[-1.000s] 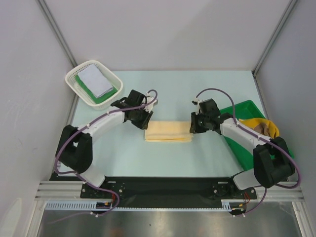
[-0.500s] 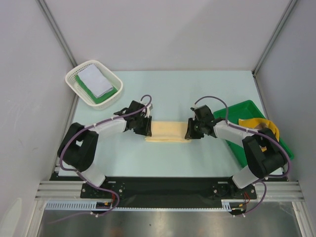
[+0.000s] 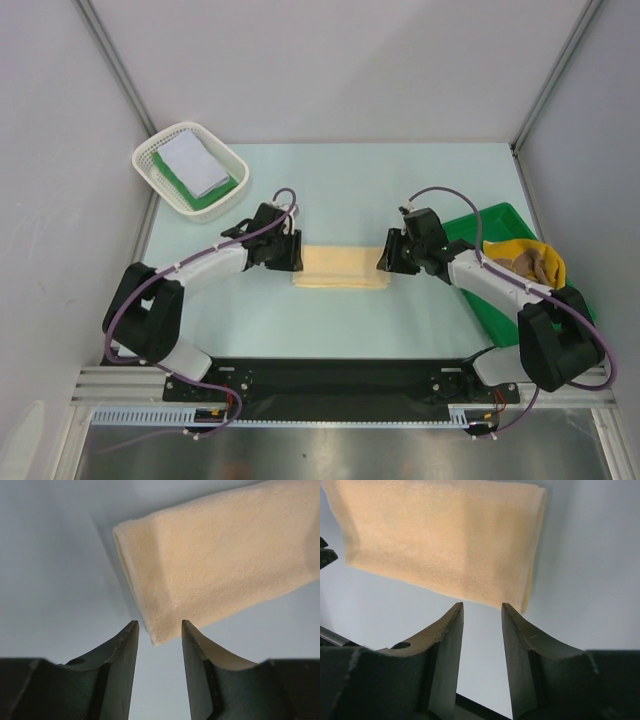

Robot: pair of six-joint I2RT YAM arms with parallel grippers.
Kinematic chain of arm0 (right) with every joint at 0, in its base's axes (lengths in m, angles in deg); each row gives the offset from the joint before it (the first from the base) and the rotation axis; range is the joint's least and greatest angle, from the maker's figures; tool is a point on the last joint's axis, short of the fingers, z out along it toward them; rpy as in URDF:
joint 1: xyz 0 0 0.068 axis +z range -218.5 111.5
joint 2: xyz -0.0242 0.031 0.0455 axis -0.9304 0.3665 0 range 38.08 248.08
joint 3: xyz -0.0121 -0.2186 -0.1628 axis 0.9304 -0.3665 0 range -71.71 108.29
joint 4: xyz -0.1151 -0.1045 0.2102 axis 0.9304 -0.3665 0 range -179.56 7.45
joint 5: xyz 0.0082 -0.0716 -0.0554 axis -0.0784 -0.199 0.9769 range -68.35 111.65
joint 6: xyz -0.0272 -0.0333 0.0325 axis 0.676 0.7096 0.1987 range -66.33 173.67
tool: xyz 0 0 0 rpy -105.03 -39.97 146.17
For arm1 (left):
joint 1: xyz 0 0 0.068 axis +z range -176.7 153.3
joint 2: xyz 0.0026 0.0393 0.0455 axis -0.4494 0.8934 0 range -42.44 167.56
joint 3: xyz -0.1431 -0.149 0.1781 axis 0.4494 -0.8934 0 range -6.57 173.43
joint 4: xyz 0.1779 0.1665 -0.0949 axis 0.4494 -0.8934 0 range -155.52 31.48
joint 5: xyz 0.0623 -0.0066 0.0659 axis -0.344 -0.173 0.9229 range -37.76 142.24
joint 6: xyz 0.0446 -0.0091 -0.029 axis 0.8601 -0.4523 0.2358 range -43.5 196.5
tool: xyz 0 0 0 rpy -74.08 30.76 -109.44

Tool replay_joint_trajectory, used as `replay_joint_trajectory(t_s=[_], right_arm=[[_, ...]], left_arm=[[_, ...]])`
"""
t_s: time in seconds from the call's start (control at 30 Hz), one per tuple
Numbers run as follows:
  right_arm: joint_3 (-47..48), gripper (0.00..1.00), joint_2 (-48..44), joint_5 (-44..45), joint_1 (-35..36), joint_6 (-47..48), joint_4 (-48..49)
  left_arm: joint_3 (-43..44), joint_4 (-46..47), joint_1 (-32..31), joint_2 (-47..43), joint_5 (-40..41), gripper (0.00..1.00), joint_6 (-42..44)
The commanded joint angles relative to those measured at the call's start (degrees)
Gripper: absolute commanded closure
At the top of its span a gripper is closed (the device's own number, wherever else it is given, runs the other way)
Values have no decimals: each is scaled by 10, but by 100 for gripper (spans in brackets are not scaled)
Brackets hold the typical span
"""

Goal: Fold and stack the towels
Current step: Fold the towel, then neatly place the folded towel into the bin

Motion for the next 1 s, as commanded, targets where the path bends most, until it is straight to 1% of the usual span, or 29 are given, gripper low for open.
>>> replay_joint_trajectory(t_s=[0.0, 0.13, 0.17, 0.23, 0.27, 0.3, 0.4, 0.47, 0.53, 0.63, 0.67, 0.7, 0.73, 0.77, 0.8, 0.83, 0.9, 0.93, 0.97], right_arm=[[-10, 58, 5, 25, -15, -13, 1], [-27, 58, 33, 17, -14, -15, 37], [-31, 60, 38, 16, -13, -15, 41], [-47, 61, 47, 23, -11, -20, 47], [-54, 61, 46, 23, -10, -22, 52], [-62, 62, 41, 25, -10, -24, 58], [-85, 65, 40, 29, -11, -28, 73], [-89, 70, 39, 25, -10, -24, 74], [-90, 72, 31, 23, -9, -24, 76], [-84, 72, 19, 18, -11, -20, 64], [-82, 71, 16, 16, -11, -18, 53], [-80, 69, 12, 14, -11, -17, 46], [-80, 66, -2, 12, -10, -17, 41], [-80, 64, -9, 10, -11, -17, 35], [-81, 61, -17, 10, -11, -16, 26], [-82, 55, -29, 9, -11, -15, 23], [-82, 49, -58, 10, -11, -11, 11], [-81, 43, -67, 10, -12, -9, 8], [-76, 39, -84, 8, -13, -7, 3]], left_arm=[[-36, 28, -3, -8, -27, 54, -26], [-54, 51, -3, 10, -46, 56, -42], [-57, 54, -4, 11, -44, 57, -45], [-60, 51, -3, 17, -28, 62, -48], [-60, 47, -3, 19, -19, 68, -47], [-58, 38, -3, 20, -8, 70, -46], [-53, 22, -3, 21, 28, 70, -45], [-47, 14, -3, 17, 43, 71, -46], [-35, 1, -3, 12, 46, 68, -46], [-2, -32, -2, 4, 78, 62, -38], [17, -49, -1, 2, 93, 59, -35], [24, -54, 4, 0, 94, 59, -28], [30, -53, 8, -4, 90, 58, -22], [35, -41, 10, -9, 74, 56, -16], [35, -32, 16, -11, 29, 54, -3], [35, -24, 17, -11, 10, 52, 1], [30, -1, 24, -5, -31, 49, 8], [28, 3, 29, 1, -41, 47, 7], [22, 14, 33, 8, -51, 47, 5]])
